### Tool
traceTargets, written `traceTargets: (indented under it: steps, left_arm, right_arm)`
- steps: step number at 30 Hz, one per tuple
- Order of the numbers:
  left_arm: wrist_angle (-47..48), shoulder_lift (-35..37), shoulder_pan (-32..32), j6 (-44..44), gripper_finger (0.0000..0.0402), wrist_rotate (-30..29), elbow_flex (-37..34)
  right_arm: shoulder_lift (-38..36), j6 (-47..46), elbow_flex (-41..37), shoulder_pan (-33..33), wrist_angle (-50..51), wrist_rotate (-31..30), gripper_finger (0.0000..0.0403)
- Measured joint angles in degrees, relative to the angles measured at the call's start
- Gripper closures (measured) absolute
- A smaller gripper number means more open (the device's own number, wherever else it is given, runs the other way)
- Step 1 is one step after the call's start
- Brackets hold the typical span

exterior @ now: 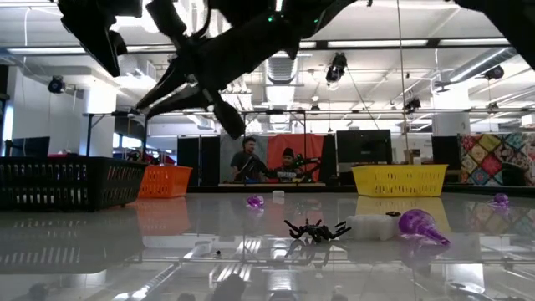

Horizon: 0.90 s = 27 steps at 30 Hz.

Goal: Sort Halloween decoration
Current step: Put the white skeleton toy into the black bin, then put the violet witch hat into the yellow bin

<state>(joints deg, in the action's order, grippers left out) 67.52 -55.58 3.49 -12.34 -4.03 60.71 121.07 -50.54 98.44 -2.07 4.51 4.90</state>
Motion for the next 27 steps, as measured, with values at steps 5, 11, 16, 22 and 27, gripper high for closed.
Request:
traceTargets:
  steps: [5,11,16,22,27]
  left_arm:
    - [-0.4,1.3,0.0,2.5,0.0326,-0.1,-0.1]
    - [-0.4,1.8,0.0,3.9,0.0326,-0.1,-0.2]
    - [-0.6,2.0,0.0,4.8,0.0326,-0.1,-0.9]
    - [-0.9,2.3,0.0,4.8,0.0326,-0.1,-3.9]
    - [-1.1,2.3,0.0,4.8,0.0326,0.0,-6.4]
  right_arm:
    - [6.1,-0.6,7.6,-0.1,2.1,3.2,0.0390]
    - [10.5,0.3,16.4,0.0,8.5,4.1,0.0390]
    - [12.8,0.7,19.5,0.0,9.2,4.2,0.0383]
    - [13.1,1.5,19.9,0.0,8.9,4.1,0.0333]
    - [13.1,1.7,19.8,0.2,9.1,4.1,0.0295]
